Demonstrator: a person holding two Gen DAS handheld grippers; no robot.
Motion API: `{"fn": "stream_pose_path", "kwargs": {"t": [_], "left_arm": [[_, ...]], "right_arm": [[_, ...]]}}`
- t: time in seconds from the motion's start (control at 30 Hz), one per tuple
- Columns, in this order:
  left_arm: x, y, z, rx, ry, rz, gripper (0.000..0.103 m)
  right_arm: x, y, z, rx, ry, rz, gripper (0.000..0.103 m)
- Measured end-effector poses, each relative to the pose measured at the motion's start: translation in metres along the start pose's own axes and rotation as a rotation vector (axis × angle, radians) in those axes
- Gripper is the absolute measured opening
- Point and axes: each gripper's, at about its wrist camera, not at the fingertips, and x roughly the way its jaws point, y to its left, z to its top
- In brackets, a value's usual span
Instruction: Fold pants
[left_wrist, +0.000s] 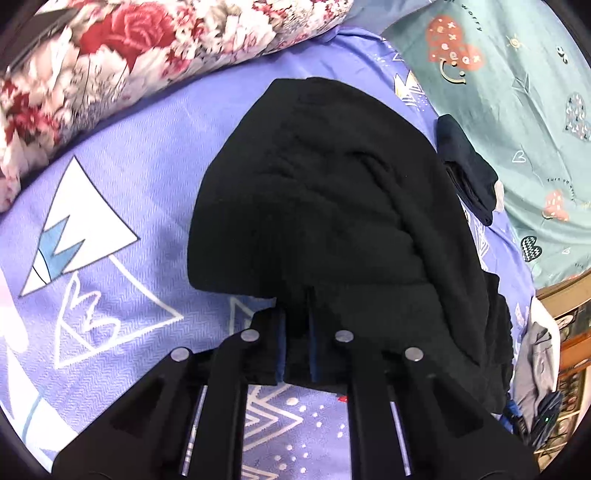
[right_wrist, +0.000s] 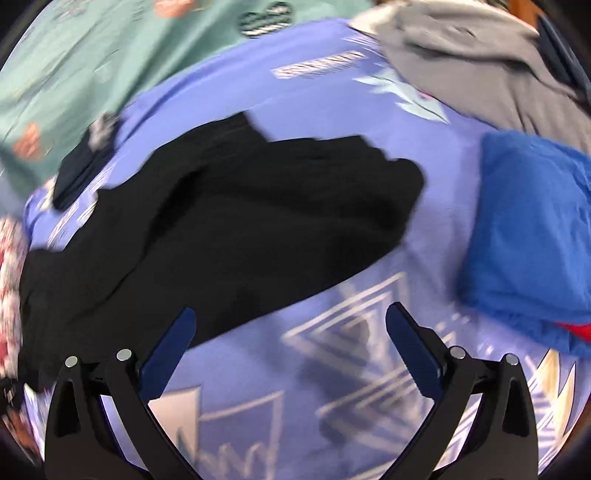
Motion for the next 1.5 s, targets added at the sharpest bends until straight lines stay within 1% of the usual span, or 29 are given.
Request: {"fn": "stream_pose_path", "kwargs": {"t": [0.07,0.13,0.2,0.33,0.43,0.5,0.57,0.6,0.63,0.7,0.77,0.8,0.83,0.9,0.97,1.0,1.07,1.1,1.23,1.3,1.37,1.43,1.5], "left_arm": [[0.001,0.0,0.003,-0.006,0.001,-0.005,0.009],[0.002,-0.001,0.004,-0.008,0.0,0.006,0.009],[0.003,-0.002,0.003,-0.008,0.003,0.017,0.009],[0.004,-0.006,0.005,-0.002,-0.001,0.024,0.009],[0.006,-0.007,0.007,-0.004,-0.003,0.028,0.009],[0.007,-0.008,0.007,-0.002,-0.005,0.033,0.009],[0.008,-0.009,0.007,0.008,-0.012,0.036,0.008],[0.008,-0.01,0.006,0.013,-0.017,0.037,0.008],[0.009,-0.011,0.006,0.016,-0.02,0.037,0.007],[0.01,-0.013,0.006,0.03,-0.024,0.042,0.007],[0.011,-0.014,0.007,0.036,-0.023,0.045,0.007],[0.012,-0.014,0.008,0.035,-0.021,0.044,0.007],[0.011,-0.015,0.009,0.032,-0.021,0.042,0.007],[0.008,-0.016,0.011,0.031,-0.032,0.045,0.006],[-0.002,-0.017,0.014,0.03,-0.072,0.042,0.005],[-0.011,-0.02,0.016,0.039,-0.11,0.045,0.005],[-0.026,-0.022,0.019,0.046,-0.14,0.037,0.005],[-0.031,-0.022,0.021,0.047,-0.144,0.022,0.005],[-0.056,-0.023,0.021,0.055,-0.156,-0.023,0.005],[-0.068,-0.023,0.015,0.066,-0.179,-0.001,0.005],[-0.079,-0.02,0.007,0.079,-0.197,0.028,0.005],[-0.084,-0.013,-0.001,0.093,-0.18,0.046,0.005],[-0.082,-0.003,-0.004,0.083,-0.151,0.051,0.005]], "right_arm": [[0.009,-0.012,0.008,0.042,0.025,-0.003,0.102],[0.016,-0.018,0.015,0.072,0.033,-0.003,0.102],[0.017,-0.019,0.019,0.079,0.023,-0.008,0.102],[0.025,-0.019,0.034,0.082,0.017,0.008,0.102],[0.032,-0.017,0.046,0.104,0.018,0.048,0.102],[0.035,-0.017,0.052,0.119,0.015,0.047,0.102],[0.037,-0.015,0.056,0.114,0.011,0.011,0.096],[0.037,-0.012,0.058,0.092,0.003,-0.024,0.084],[0.037,-0.011,0.059,0.076,-0.002,-0.044,0.067],[0.036,-0.008,0.06,0.039,-0.011,-0.08,0.053],[0.032,-0.011,0.058,0.037,-0.027,-0.075,0.036],[0.031,-0.013,0.058,0.024,-0.033,-0.068,0.02],[0.028,-0.013,0.059,0.005,-0.043,-0.073,0.013],[0.018,-0.017,0.061,-0.001,-0.076,-0.075,0.012],[0.001,-0.024,0.066,0.023,-0.116,-0.026,0.012],[-0.009,-0.027,0.068,0.032,-0.134,-0.007,0.012],[-0.034,-0.029,0.073,0.035,-0.181,0.053,0.012],[-0.048,-0.029,0.075,0.024,-0.2,0.084,0.012],[-0.084,-0.025,0.074,-0.017,-0.231,0.13,0.011],[-0.095,-0.029,0.069,-0.018,-0.234,0.125,0.011],[-0.1,-0.038,0.058,-0.013,-0.218,0.115,0.012],[-0.095,-0.05,0.044,-0.009,-0.172,0.1,0.011],[-0.085,-0.062,0.03,0.002,-0.119,0.089,0.012]]}}
